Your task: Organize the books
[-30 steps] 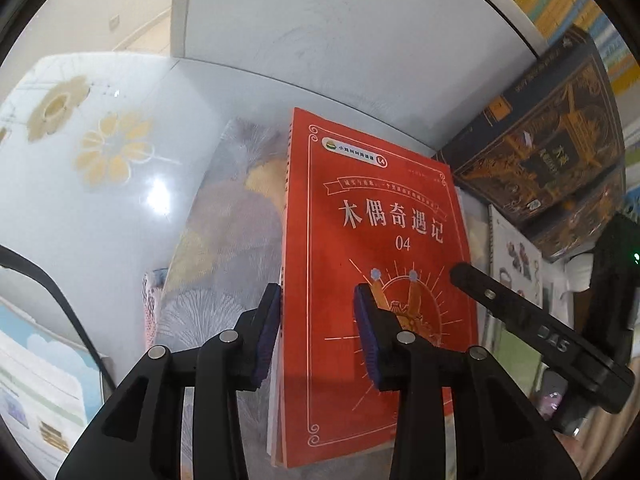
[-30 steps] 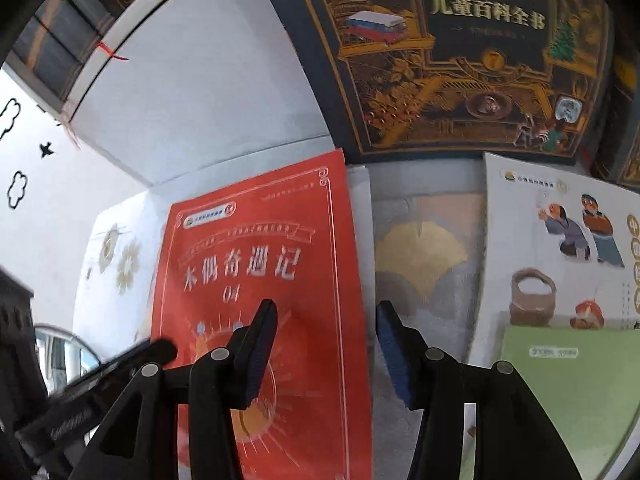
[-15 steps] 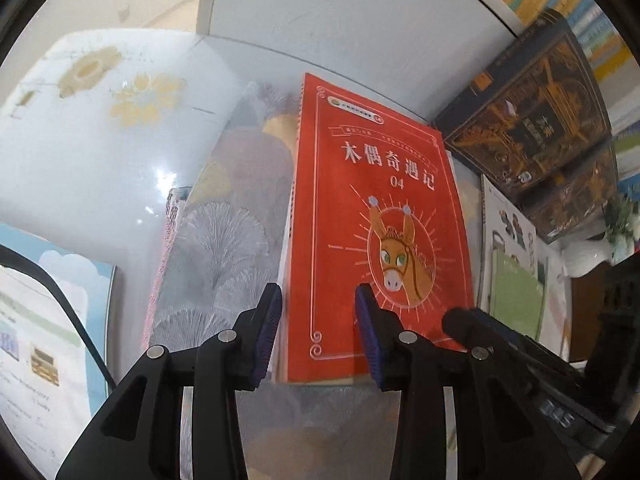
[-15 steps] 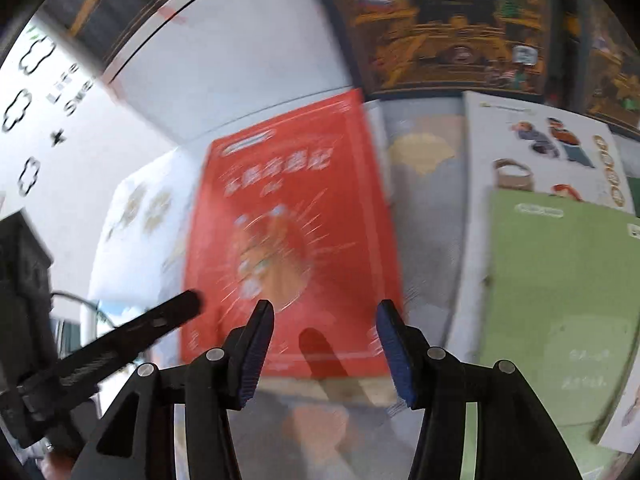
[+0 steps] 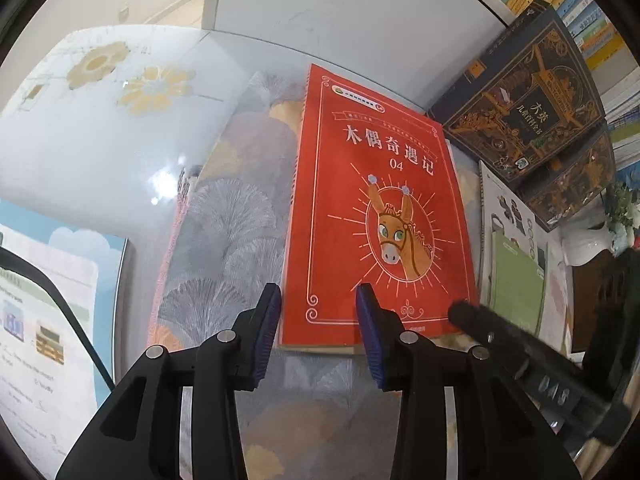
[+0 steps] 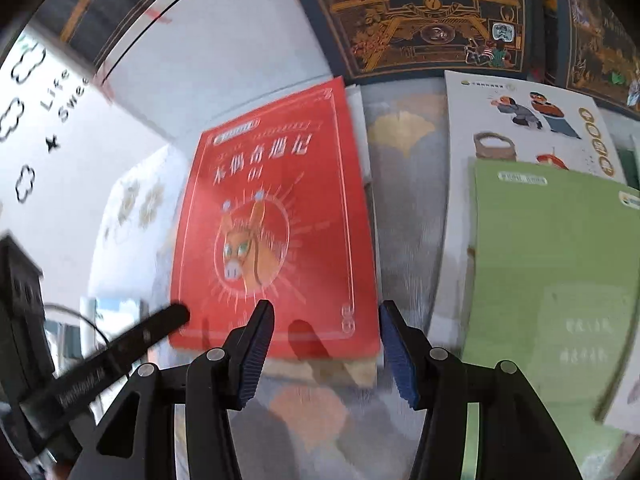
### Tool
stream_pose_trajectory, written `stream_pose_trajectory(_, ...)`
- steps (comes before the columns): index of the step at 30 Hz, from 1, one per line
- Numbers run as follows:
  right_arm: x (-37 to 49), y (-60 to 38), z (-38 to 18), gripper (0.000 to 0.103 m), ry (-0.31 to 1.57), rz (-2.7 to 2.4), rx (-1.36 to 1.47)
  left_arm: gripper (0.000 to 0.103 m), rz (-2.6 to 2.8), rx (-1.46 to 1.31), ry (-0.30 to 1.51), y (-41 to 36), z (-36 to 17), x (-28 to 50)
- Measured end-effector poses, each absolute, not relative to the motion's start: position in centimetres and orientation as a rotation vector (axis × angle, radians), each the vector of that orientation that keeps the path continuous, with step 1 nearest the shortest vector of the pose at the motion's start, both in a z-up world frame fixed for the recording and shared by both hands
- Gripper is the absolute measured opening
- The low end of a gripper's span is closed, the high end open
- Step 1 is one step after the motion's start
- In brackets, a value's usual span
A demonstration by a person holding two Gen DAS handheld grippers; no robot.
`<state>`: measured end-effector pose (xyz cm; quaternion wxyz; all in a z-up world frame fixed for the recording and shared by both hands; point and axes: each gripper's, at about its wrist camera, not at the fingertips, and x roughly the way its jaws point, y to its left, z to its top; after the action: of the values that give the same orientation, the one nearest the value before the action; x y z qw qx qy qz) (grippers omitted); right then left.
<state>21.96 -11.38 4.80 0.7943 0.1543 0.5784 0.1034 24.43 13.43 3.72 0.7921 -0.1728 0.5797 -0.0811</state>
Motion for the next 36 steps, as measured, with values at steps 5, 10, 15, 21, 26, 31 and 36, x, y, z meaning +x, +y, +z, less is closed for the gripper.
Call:
stream_pose_trajectory(5,18.6,-12.5,4.7,0.053,1.250,0.229,0.364,0.035,-0.152,-0.373,1.216,14.5,4.9,21.6)
stream_pose_trajectory(10,11.2,-17.2,4.2,0.055,1.248,0.176,0.506,0.035,-0.248,-0.377,1.196,12.2,6.1,18.2)
stream_pose_trajectory(15,4.2,-24.4,5.6,0.055,1.184,0.033,0.598,0.074,-0.392,-0.266,1.230,3.6,6.6,16.7)
stream_pose_trajectory(21,3.0,-33.2,8.1,0.061,1.052,-0.146,0.656,0.077,-0.546,-0.225,1.221,-6.3,7.7,16.7)
stream_pose_trajectory(26,6.8,-37.6,7.8,0.043,1.048,-0.152,0.595,0.066,-0.584,-0.179,1.205,-13.9,7.5,18.8)
stream_pose_trajectory(31,9.5,-39.9,6.3,0.041,1.082,-0.191,0.546,0.029,-0.486,-0.070,1.246,-18.0,5.1,19.9)
stream_pose_trajectory(36,10.8,-39.4,4.4,0.042,1.112,-0.141,0.493,0.044,-0.468,-0.063,1.235,-18.8,4.2,19.7)
